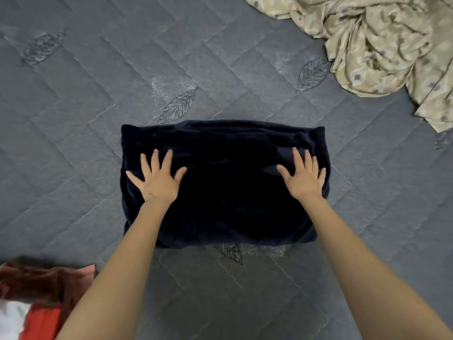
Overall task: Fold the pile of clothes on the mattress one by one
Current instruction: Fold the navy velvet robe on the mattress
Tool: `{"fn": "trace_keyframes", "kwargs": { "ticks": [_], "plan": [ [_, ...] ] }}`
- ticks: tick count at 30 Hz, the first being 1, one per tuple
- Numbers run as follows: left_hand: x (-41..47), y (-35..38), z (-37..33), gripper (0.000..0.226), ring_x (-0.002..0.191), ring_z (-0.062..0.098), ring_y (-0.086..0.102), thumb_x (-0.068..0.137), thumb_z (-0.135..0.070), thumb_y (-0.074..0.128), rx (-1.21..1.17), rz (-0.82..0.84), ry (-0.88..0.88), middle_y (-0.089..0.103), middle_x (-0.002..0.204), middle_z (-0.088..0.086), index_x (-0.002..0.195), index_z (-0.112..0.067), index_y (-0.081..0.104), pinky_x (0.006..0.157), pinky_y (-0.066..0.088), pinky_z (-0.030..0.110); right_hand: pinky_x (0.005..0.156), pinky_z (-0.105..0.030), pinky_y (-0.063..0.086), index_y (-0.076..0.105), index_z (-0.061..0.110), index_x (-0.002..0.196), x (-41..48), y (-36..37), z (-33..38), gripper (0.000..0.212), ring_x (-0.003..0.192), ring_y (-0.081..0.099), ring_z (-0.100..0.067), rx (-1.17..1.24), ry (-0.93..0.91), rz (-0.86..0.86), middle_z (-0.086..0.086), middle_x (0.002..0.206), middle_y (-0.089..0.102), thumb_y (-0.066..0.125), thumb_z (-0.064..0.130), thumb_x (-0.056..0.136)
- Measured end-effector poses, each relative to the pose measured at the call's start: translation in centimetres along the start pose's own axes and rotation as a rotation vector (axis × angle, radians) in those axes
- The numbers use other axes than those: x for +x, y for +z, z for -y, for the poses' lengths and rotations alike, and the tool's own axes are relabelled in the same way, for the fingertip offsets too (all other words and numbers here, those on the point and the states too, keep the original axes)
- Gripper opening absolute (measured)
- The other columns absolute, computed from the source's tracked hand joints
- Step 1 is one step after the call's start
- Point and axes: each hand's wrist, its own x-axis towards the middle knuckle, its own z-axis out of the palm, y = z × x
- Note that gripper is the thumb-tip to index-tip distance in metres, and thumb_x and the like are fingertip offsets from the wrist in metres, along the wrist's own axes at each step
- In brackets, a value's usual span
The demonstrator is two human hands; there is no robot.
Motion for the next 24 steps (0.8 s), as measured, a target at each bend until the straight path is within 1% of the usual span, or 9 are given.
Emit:
{"fn": "trace_keyframes", "kwargs": {
  "ticks": [4, 6, 9, 11, 13, 15, 17, 21, 24],
  "plan": [
    [-0.2, 0.3, 0.1, 0.063, 0.148, 0.025, -0.011, 0.098, -0.058, 0.022, 0.055, -0.011, -0.048, -0.002, 0.163, 0.001, 0.154, -0.033, 0.008, 0.113, -0.007, 0.063, 0.116, -0.049, -0.012, 0.001, 0.034, 0.154, 0.3, -0.4, -0.9, 0.074, 0.148, -0.014, -0.015, 0.007, 0.108, 0.015, 0.002, 0.162, -0.011, 0.029, 0.067, 0.094],
    [-0.9, 0.9, 0.1, 0.061, 0.148, 0.029, -0.006, 0.100, -0.054, 0.024, 0.039, -0.134, -0.019, 0.002, 0.162, 0.008, 0.154, -0.029, 0.012, 0.114, -0.004, 0.063, 0.118, -0.045, -0.011, 0.005, 0.031, 0.154, -0.1, -0.3, -1.2, 0.074, 0.148, -0.014, -0.018, 0.046, 0.067, -0.068, -0.002, 0.162, -0.008, 0.033, 0.064, 0.094],
    [-3.0, 2.1, -1.1, 0.058, 0.146, 0.037, 0.015, 0.098, -0.045, 0.033, 0.058, -0.376, 0.269, 0.021, 0.158, 0.015, 0.151, -0.023, 0.030, 0.113, 0.005, 0.060, 0.120, -0.040, 0.000, 0.015, 0.022, 0.154, -1.1, 0.4, -1.8, 0.079, 0.149, -0.003, -0.021, 0.213, -0.033, -0.310, -0.006, 0.162, 0.004, 0.051, 0.055, 0.092],
    [-5.2, 3.4, -3.1, 0.057, 0.143, 0.036, 0.022, 0.095, -0.043, 0.039, 0.099, -0.383, 0.551, 0.027, 0.156, 0.015, 0.148, -0.023, 0.037, 0.114, 0.012, 0.058, 0.118, -0.038, 0.010, 0.015, 0.017, 0.154, -1.6, 1.2, -2.6, 0.089, 0.148, 0.006, -0.021, 0.420, 0.020, -0.364, -0.006, 0.161, 0.010, 0.063, 0.051, 0.087],
    [-7.3, 5.3, -4.6, 0.057, 0.143, 0.034, 0.025, 0.095, -0.047, 0.039, 0.200, -0.330, 0.702, 0.029, 0.156, 0.011, 0.148, -0.024, 0.037, 0.114, 0.017, 0.059, 0.118, -0.035, 0.019, 0.017, 0.018, 0.153, -1.7, 1.4, -3.4, 0.097, 0.145, 0.021, -0.019, 0.757, 0.106, -0.301, -0.004, 0.157, 0.023, 0.073, 0.047, 0.080],
    [-8.2, 7.4, -4.6, 0.061, 0.146, 0.031, 0.021, 0.097, -0.053, 0.032, 0.282, -0.246, 0.639, 0.023, 0.159, 0.006, 0.152, -0.027, 0.025, 0.113, 0.016, 0.062, 0.111, -0.034, 0.036, 0.029, 0.019, 0.147, -1.8, 1.4, -4.4, 0.091, 0.131, 0.045, -0.016, 1.036, 0.218, -0.175, 0.001, 0.143, 0.046, 0.078, 0.045, 0.075],
    [-8.0, 9.0, -3.9, 0.067, 0.148, 0.030, 0.010, 0.098, -0.056, 0.027, 0.342, -0.193, 0.563, 0.009, 0.162, 0.004, 0.155, -0.028, 0.007, 0.114, 0.011, 0.063, 0.099, -0.032, 0.047, 0.045, 0.021, 0.138, -1.9, 1.3, -5.5, 0.076, 0.117, 0.059, -0.015, 1.108, 0.271, 0.025, 0.006, 0.125, 0.062, 0.078, 0.047, 0.074],
    [-7.4, 10.2, -4.4, 0.070, 0.149, 0.029, -0.005, 0.096, -0.055, 0.018, 0.420, -0.159, 0.517, -0.011, 0.160, 0.004, 0.151, -0.028, -0.016, 0.113, -0.002, 0.063, 0.099, -0.036, 0.048, 0.049, 0.030, 0.137, -2.5, 1.3, -6.5, 0.072, 0.112, 0.063, -0.014, 1.185, 0.206, 0.294, 0.008, 0.122, 0.067, 0.075, 0.051, 0.073],
    [-7.4, 9.7, -4.6, 0.068, 0.149, 0.029, -0.002, 0.096, -0.053, 0.020, 0.406, -0.108, 0.523, -0.007, 0.161, 0.004, 0.152, -0.028, -0.011, 0.112, -0.004, 0.062, 0.098, -0.036, 0.048, 0.047, 0.030, 0.138, -3.5, 0.3, -5.4, 0.065, 0.113, 0.063, -0.015, 1.270, 0.136, 0.320, 0.005, 0.124, 0.066, 0.071, 0.045, 0.080]
  ]
}}
